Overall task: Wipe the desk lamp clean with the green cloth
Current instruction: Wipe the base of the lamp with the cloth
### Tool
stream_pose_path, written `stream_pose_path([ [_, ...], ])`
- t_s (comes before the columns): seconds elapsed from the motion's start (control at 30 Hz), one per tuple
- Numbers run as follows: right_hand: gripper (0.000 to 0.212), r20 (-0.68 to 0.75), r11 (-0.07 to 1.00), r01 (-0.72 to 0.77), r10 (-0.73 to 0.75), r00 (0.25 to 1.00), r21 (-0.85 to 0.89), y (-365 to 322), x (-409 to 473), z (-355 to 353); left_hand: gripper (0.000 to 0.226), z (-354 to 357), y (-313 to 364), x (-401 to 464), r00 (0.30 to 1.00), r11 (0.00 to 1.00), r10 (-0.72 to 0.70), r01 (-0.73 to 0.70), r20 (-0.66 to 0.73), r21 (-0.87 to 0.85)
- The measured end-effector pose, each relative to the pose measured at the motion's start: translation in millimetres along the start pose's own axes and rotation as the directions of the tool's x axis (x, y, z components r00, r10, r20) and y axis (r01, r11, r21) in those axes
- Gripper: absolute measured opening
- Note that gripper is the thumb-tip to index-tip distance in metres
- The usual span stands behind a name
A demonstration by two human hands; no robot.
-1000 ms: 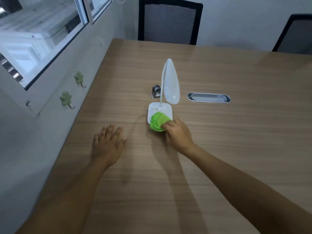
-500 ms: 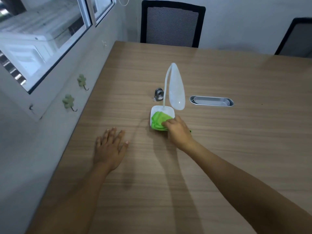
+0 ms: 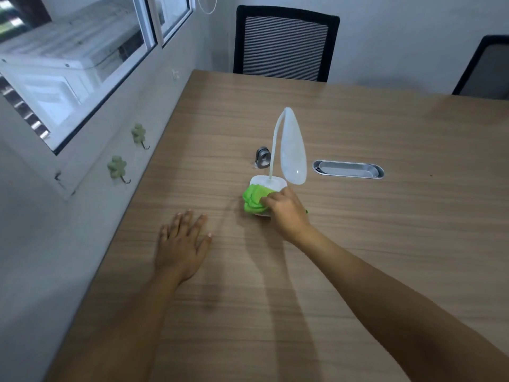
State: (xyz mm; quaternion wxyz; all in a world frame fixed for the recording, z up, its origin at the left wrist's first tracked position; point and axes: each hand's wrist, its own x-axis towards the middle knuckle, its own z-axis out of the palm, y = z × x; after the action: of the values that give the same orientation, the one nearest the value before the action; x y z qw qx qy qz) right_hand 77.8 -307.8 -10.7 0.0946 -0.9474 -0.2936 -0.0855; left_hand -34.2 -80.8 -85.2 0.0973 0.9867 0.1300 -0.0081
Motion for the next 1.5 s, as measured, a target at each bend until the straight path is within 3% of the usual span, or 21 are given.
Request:
stream_pose_path([
  [0.17,0.039,-0.073,0.976,0.212,-0.215,0.974,-0.047,-13.5,-41.1,3.8,0.068,0.9,1.0,-0.3,1.000,1.000,-0.007,0.008,-0.018,0.015],
  [0.33,0.026,-0.198,0.997,0.023,-0.037,0.980,-0.072,-23.3,6.3,-12.8,0.067,0.8,1.7,-1.9,0.999,1.000,-0.001,0.001,-0.034,0.007],
  [0.43,0.024,-0.116,0.986,-0.119,0.106,0.988,-0.114,-28.7,33.9,-8.5,0.068,0.2,0.8,-1.3,0.999,1.000,0.000,0.000,-0.033,-0.004],
  [0.57,0.032,0.052,0.970,-0.151,0.163,0.985,-0.190,-38.9,28.8,8.6,0.069,-0.1,0.0,-0.3,1.000,1.000,-0.001,0.000,-0.031,-0.011],
  [0.83,0.028,-0.040,0.974,0.027,-0.037,0.999,-0.226,-51.3,-5.2,-0.5,0.067,-0.8,2.0,-1.9,0.999,1.000,-0.004,0.005,-0.039,0.005],
  [0.97,0.028,-0.063,0.975,-0.054,0.042,0.997,-0.213,-37.3,21.9,-7.0,0.068,-1.6,2.6,-2.7,1.000,1.000,-0.003,0.003,-0.027,-0.010],
  [1.1,0.030,0.080,0.984,-0.085,0.098,0.992,-0.159,-33.9,48.0,8.6,0.068,-2.0,2.0,-2.7,1.000,1.000,-0.003,0.002,-0.030,-0.017],
  [1.17,0.026,0.107,0.971,-0.086,0.112,0.988,-0.223,-40.6,48.7,-0.7,0.067,-2.1,2.2,-3.1,0.999,1.000,0.004,-0.004,-0.044,-0.012],
  [1.23,0.015,0.229,0.976,0.013,0.038,0.973,-0.218,-42.6,44.7,-5.9,0.068,-1.9,1.5,-2.7,0.999,1.000,0.006,-0.006,-0.039,-0.005],
  [1.37,0.027,0.101,0.971,0.083,-0.062,0.993,-0.222,-37.3,10.7,-4.8,0.069,-1.2,0.8,-2.5,0.999,1.000,0.002,-0.002,-0.034,-0.009],
  [1.5,0.015,0.050,0.963,0.239,-0.235,0.971,-0.123,-11.6,-40.5,-3.5,0.069,-1.5,2.4,-2.1,1.000,1.000,-0.006,0.006,-0.013,-0.015],
])
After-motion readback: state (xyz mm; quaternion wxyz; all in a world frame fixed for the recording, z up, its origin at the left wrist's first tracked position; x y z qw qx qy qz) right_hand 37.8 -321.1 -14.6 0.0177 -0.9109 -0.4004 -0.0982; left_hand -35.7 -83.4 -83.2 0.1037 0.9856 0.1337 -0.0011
